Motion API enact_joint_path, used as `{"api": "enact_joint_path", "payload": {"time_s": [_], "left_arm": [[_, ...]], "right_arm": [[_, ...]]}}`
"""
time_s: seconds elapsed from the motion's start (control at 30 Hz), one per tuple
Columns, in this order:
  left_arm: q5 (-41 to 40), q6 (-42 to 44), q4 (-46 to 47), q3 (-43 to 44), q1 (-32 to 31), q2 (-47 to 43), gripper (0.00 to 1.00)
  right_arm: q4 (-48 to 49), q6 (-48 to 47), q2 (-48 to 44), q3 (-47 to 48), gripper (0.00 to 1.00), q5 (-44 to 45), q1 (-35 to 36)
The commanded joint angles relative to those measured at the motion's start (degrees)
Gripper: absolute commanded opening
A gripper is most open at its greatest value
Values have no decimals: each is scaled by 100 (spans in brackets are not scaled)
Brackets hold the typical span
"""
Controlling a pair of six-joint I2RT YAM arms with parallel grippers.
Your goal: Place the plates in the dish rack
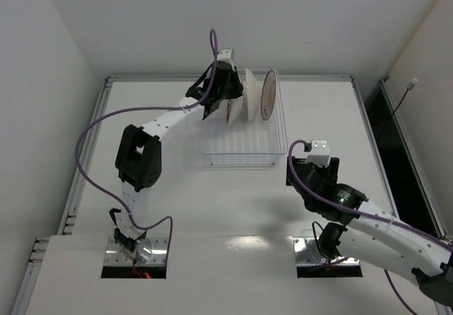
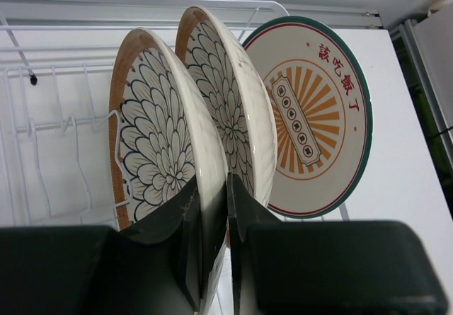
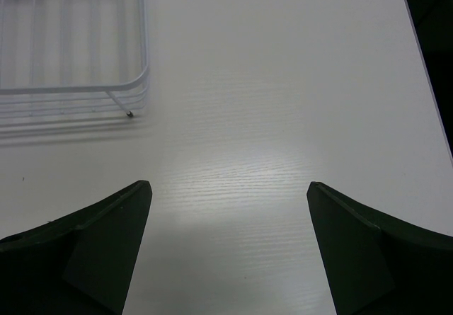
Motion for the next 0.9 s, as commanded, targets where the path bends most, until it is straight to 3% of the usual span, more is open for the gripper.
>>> {"api": "enact_joint_path", "payload": {"time_s": [0.0, 0.2, 0.7, 0.77, 0.8, 0.87], "left_arm": [[-629, 491, 635, 8, -498, -440, 0], [-1431, 562, 635, -273, -613, -492, 0], [-1932, 166, 1197, -1451, -552, -888, 2], [-1933, 166, 1100, -1399, -552, -888, 10], [-1933, 218, 1031, -1398, -552, -888, 27], [-1863, 271, 1030, -1329, -552, -888, 50]], "right_arm": [[80, 110, 1, 36, 90, 175, 32], [80, 110, 1, 36, 90, 175, 32], [80, 110, 1, 36, 90, 175, 32], [80, 110, 1, 36, 90, 175, 32], [80, 110, 1, 36, 90, 175, 32], [133, 110, 1, 36, 90, 175, 32]]}}
